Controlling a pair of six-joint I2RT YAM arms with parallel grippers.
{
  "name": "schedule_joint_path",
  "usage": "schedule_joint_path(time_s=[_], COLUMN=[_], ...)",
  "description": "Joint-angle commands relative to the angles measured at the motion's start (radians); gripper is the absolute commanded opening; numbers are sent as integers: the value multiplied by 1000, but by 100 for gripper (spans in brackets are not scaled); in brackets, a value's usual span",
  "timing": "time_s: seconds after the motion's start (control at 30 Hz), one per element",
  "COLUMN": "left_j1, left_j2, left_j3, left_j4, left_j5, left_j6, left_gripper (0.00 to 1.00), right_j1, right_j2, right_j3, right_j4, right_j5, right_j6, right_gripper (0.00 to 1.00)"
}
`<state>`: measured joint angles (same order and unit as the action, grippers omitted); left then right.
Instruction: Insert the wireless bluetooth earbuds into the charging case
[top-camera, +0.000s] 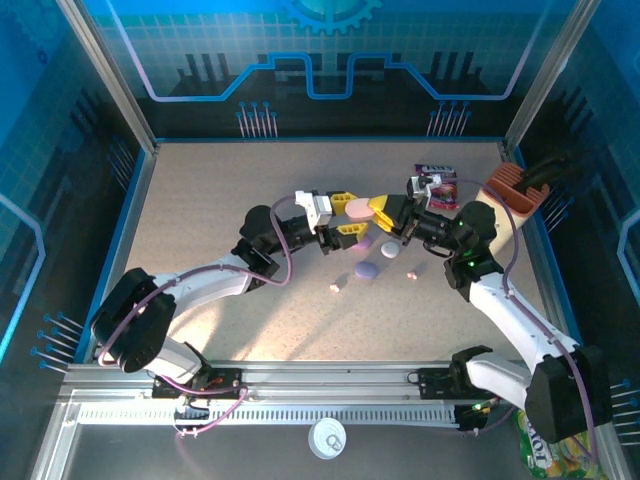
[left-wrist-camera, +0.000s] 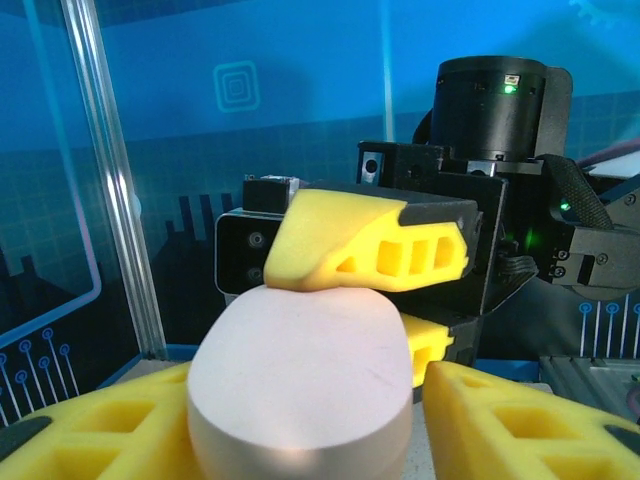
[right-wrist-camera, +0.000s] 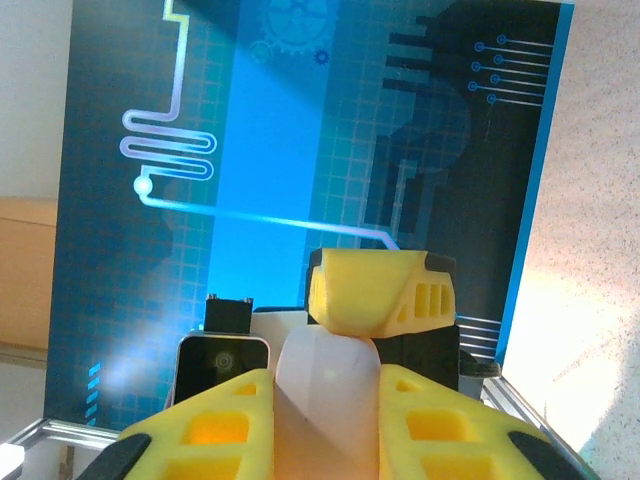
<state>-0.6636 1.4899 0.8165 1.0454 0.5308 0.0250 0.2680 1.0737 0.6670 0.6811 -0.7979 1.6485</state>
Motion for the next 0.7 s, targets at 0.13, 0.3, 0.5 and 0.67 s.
schedule_joint_path(time_s=[0.13,0.3,0.5,0.67], left_j1=[-1,-1,-1,-1], left_j2=[1,14,15,13], left_j3=[21,26,29,29], left_j4=[9,22,31,43], left_j5=[27,24,23,26], left_j6=[7,-5,-14,-25], left_gripper=[54,60,54,51], right_j1=[12,12,12,11], right_j2=[9,5,9,18], right_j3=[0,-1,-7,-8], right_j4=[65,90,95,103], right_j5=[-3,3,2,-3], right_j6=[17,23,25,29], right_gripper=[14,13,13,13])
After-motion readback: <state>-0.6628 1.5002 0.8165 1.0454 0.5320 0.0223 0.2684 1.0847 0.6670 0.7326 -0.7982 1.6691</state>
